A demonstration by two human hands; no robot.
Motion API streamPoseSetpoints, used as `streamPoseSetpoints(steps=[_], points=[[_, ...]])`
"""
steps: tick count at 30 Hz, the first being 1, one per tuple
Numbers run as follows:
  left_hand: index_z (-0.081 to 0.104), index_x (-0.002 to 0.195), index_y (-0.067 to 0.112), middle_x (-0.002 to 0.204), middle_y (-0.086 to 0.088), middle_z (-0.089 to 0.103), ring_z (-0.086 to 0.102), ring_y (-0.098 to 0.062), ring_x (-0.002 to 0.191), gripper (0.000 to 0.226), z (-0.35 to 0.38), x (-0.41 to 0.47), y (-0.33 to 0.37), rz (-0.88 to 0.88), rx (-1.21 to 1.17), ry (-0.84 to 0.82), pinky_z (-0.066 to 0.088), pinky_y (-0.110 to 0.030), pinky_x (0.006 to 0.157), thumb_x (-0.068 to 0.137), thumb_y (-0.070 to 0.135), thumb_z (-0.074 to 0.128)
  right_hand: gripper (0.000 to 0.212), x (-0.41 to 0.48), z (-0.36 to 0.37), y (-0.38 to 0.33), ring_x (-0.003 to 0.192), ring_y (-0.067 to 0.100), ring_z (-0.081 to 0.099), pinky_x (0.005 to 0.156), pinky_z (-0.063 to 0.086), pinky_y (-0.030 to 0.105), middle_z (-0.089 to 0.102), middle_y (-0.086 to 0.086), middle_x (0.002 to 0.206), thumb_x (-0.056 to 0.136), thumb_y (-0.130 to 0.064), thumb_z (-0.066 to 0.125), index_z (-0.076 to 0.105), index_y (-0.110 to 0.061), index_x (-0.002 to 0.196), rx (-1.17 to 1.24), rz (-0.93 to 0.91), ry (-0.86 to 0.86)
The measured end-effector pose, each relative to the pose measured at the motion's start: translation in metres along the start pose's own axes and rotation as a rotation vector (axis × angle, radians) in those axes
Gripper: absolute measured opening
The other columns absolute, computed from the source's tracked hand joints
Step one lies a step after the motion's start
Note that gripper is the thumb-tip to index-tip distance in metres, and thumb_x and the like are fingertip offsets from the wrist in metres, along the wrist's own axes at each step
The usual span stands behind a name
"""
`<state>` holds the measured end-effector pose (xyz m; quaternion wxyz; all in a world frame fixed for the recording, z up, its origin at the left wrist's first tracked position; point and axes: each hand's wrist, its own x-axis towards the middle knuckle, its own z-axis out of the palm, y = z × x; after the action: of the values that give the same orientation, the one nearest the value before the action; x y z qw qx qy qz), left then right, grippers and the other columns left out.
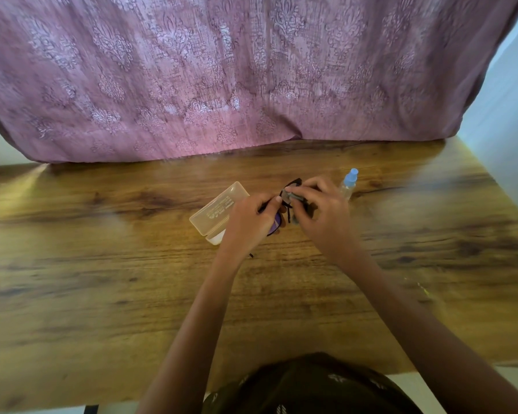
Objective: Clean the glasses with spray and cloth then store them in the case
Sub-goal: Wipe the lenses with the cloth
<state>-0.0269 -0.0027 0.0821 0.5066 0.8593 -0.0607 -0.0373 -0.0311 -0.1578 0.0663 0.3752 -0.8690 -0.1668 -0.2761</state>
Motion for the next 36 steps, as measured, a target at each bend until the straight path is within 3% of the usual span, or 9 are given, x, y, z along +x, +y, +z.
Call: streamPoseSetpoints(steps=[3, 8, 14, 18, 23, 28, 36], points=[[0.07, 0.082, 0.015, 0.066, 0.0, 0.071, 0.068, -0.015, 0.061, 0.029, 0.0, 0.0, 0.0, -0.011, -0.036, -0.018, 0.059, -0.046, 0.068, 0.1, 0.025, 0.05, 0.018, -0.004, 0.001, -0.002, 0.087, 0.012, 0.057, 0.077, 0.048, 0.02, 0.061, 0.008, 0.092, 0.086, -0.001, 0.067, 0.073, -0.001, 0.103, -0.005, -0.035, -0.019], [0.07, 0.082, 0.014, 0.071, -0.007, 0.07, 0.067, -0.027, 0.074, 0.03, 0.001, 0.002, -0.001, -0.019, 0.005, -0.004, 0.056, -0.054, 0.073, 0.099, 0.028, 0.05, 0.018, 0.005, 0.001, 0.006, 0.079, 0.012, 0.052, 0.071, 0.041, 0.017, 0.059, 0.009, 0.086, 0.086, -0.001, 0.067, 0.073, -0.001, 0.103, -0.036, 0.03, 0.027], [0.069, 0.079, 0.018, 0.068, 0.001, 0.071, 0.067, -0.019, 0.073, 0.03, 0.001, 0.002, -0.001, -0.03, -0.008, 0.007, 0.056, -0.05, 0.076, 0.1, 0.028, 0.05, 0.018, 0.005, 0.001, 0.017, 0.075, 0.011, 0.052, 0.066, 0.041, 0.014, 0.058, 0.006, 0.088, 0.087, -0.001, 0.066, 0.072, -0.003, 0.104, -0.041, 0.068, 0.033], [0.068, 0.075, 0.022, 0.064, 0.008, 0.07, 0.065, -0.009, 0.066, 0.032, 0.0, 0.001, -0.001, -0.015, -0.004, 0.014, 0.055, -0.038, 0.073, 0.1, 0.028, 0.049, 0.018, -0.001, -0.001, 0.017, 0.076, 0.014, 0.056, 0.068, 0.044, 0.012, 0.058, 0.006, 0.091, 0.088, -0.002, 0.066, 0.072, -0.003, 0.104, -0.035, 0.08, 0.031], [0.068, 0.073, 0.025, 0.065, 0.006, 0.069, 0.067, -0.019, 0.073, 0.033, 0.001, 0.003, 0.0, -0.039, -0.029, 0.019, 0.056, -0.051, 0.077, 0.1, 0.028, 0.048, 0.019, -0.004, -0.004, 0.01, 0.077, 0.013, 0.056, 0.066, 0.049, 0.019, 0.059, 0.009, 0.09, 0.086, 0.002, 0.067, 0.073, -0.002, 0.104, -0.03, 0.062, 0.038], [0.07, 0.079, 0.018, 0.069, -0.004, 0.07, 0.069, -0.023, 0.07, 0.03, 0.0, 0.004, 0.0, -0.056, -0.049, 0.016, 0.058, -0.052, 0.071, 0.1, 0.027, 0.051, 0.024, -0.013, -0.001, -0.003, 0.081, 0.017, 0.058, 0.068, 0.052, 0.028, 0.059, 0.008, 0.093, 0.086, 0.003, 0.066, 0.072, -0.002, 0.109, 0.015, 0.004, -0.017], [0.066, 0.071, 0.026, 0.063, 0.009, 0.069, 0.068, -0.019, 0.073, 0.033, -0.004, 0.002, 0.002, -0.057, -0.029, 0.008, 0.054, -0.048, 0.083, 0.1, 0.027, 0.049, 0.02, -0.003, -0.002, 0.011, 0.078, 0.017, 0.056, 0.066, 0.052, 0.03, 0.058, 0.008, 0.091, 0.087, 0.001, 0.066, 0.073, -0.002, 0.105, -0.014, 0.075, 0.05]])
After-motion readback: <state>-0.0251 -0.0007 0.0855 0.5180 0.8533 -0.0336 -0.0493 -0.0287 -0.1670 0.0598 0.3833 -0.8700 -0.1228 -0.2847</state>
